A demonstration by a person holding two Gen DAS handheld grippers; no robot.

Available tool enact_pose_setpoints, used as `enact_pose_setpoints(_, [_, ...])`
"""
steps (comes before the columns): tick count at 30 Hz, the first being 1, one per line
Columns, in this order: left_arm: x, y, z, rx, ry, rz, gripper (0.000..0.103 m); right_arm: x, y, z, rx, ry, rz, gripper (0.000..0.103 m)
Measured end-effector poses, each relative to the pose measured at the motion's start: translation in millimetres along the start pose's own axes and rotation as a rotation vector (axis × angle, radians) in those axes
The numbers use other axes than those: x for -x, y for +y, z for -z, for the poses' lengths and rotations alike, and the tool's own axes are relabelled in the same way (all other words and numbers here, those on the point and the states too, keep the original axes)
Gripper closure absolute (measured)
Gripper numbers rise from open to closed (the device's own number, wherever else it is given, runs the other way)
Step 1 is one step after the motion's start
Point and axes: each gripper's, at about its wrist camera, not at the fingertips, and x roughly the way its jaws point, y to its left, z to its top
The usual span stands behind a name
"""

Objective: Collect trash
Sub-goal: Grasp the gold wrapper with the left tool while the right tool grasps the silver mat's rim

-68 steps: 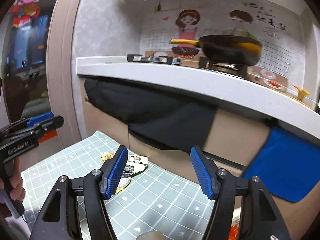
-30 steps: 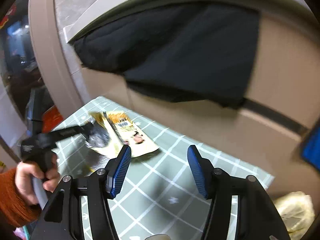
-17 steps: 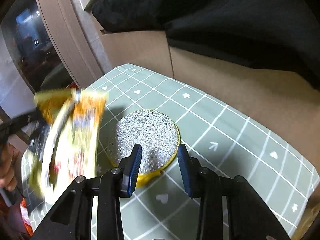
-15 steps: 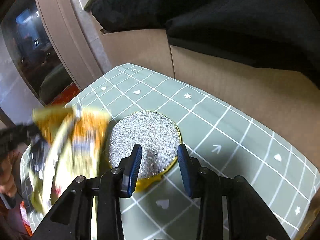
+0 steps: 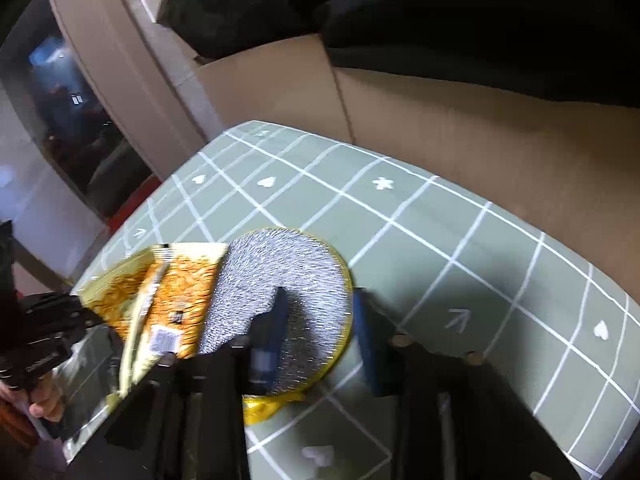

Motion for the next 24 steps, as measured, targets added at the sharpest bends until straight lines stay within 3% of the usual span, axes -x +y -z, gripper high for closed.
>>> enact_pose_setpoints(12, [35.9,-12.5,10.2,0.000,-0.075,-0.007,0.100,66.1,50.1,-0.6,0.098,-0.092,-0.084,0.099])
enact_pose_setpoints(19, [63.4,-3.4,22.3,0.016,-0.101,-0.054,0.100,77.7,62.3,4.7,0.119,-0.105,-0.018,0.098])
enact_pose_setpoints(23, [63.9,8.7,30.2,0.036,-0.080,-0.068,0.100,62.1,39.8,10.3,0.029,-0.056,0.001,0.065])
enact_pose_setpoints(24, [63.0,10.8,31.8,0.040,-0.076,-0.068,0.100,57.1,35.8,12.3,0.013,-0.046,0.002,0.065])
